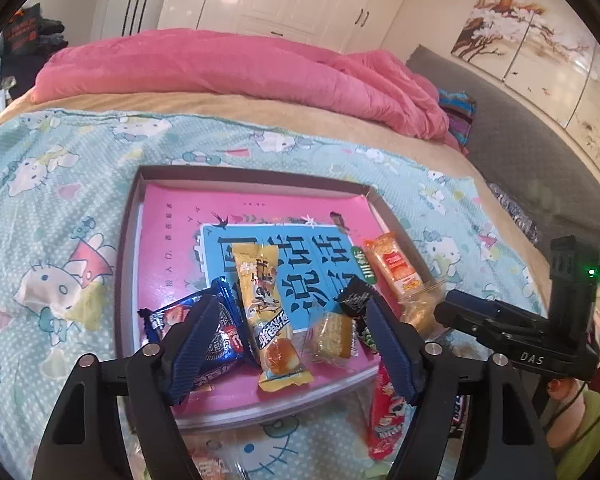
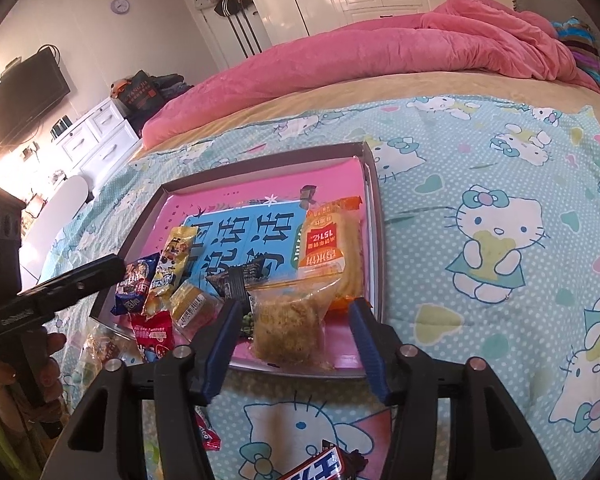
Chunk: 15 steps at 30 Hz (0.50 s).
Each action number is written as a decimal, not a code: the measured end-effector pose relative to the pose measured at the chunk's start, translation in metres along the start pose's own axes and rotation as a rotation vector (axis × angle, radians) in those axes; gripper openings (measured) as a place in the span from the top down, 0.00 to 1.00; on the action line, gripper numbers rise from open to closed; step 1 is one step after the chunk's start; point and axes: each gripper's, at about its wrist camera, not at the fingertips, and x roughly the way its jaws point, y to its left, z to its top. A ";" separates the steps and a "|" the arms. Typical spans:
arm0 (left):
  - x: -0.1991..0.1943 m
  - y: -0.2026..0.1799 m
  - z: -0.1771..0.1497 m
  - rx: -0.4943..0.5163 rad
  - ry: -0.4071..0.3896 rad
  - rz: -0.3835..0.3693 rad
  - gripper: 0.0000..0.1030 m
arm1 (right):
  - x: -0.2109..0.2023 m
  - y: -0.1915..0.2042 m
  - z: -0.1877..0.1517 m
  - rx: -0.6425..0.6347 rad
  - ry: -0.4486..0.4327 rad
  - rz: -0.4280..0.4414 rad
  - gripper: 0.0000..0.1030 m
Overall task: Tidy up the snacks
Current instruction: 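Lower the wrapped cake into the tray and open the left tool, then move both open tools toward the Snickers bar and clear candy bag on the sheet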
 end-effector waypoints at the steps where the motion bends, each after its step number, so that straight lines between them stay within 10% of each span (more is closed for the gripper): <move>1: -0.003 0.000 0.000 -0.004 -0.005 0.005 0.24 | 0.000 0.000 0.000 0.000 -0.003 0.002 0.40; 15: -0.016 0.008 -0.005 -0.074 0.002 -0.003 0.24 | -0.011 0.003 0.004 0.007 -0.033 0.031 0.34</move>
